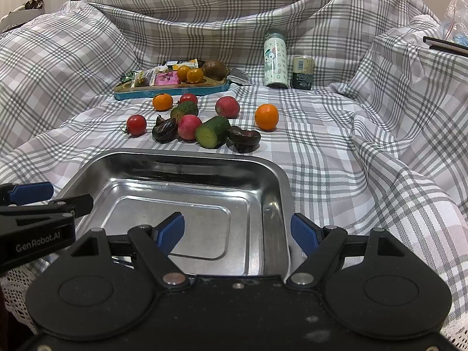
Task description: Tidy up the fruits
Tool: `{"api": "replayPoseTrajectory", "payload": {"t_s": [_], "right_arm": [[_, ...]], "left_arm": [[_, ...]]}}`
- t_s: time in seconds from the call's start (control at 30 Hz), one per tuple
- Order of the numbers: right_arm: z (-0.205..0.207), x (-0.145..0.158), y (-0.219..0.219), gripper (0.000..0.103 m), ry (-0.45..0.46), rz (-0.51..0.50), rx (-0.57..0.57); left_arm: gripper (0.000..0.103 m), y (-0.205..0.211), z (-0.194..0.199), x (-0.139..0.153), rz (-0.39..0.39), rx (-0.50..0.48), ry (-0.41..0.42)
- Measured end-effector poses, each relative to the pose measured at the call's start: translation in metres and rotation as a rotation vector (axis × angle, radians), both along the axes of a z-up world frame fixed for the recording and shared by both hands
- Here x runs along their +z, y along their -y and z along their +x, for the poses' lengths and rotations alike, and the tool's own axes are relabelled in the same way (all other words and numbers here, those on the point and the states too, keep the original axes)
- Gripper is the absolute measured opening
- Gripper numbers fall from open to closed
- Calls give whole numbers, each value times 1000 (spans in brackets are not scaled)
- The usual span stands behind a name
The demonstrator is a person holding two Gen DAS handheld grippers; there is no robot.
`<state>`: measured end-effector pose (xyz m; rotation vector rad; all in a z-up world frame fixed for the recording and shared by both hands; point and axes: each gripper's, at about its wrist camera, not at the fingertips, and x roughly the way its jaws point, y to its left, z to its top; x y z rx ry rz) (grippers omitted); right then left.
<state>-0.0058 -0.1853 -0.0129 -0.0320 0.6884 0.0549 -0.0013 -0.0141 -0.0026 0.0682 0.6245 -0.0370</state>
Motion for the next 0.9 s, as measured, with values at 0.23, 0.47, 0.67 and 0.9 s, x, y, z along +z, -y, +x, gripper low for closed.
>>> {"api": "replayPoseTrajectory", "payload": {"t_s": [0.23,0.47,0.67,0.9], "right_arm": [[0,0,0,83,0,0,0],[0,0,0,83,0,-1,0],[-2,1,-2,83,8,-9,4],[-4,14,1,82,56,-5,12]], "left_arm": [[59,0,0,0,0,0,0],[60,0,0,0,2,0,0],[59,1,-1,-1,-2,1,2],[59,-5,-5,11,-35,-8,19]]}}
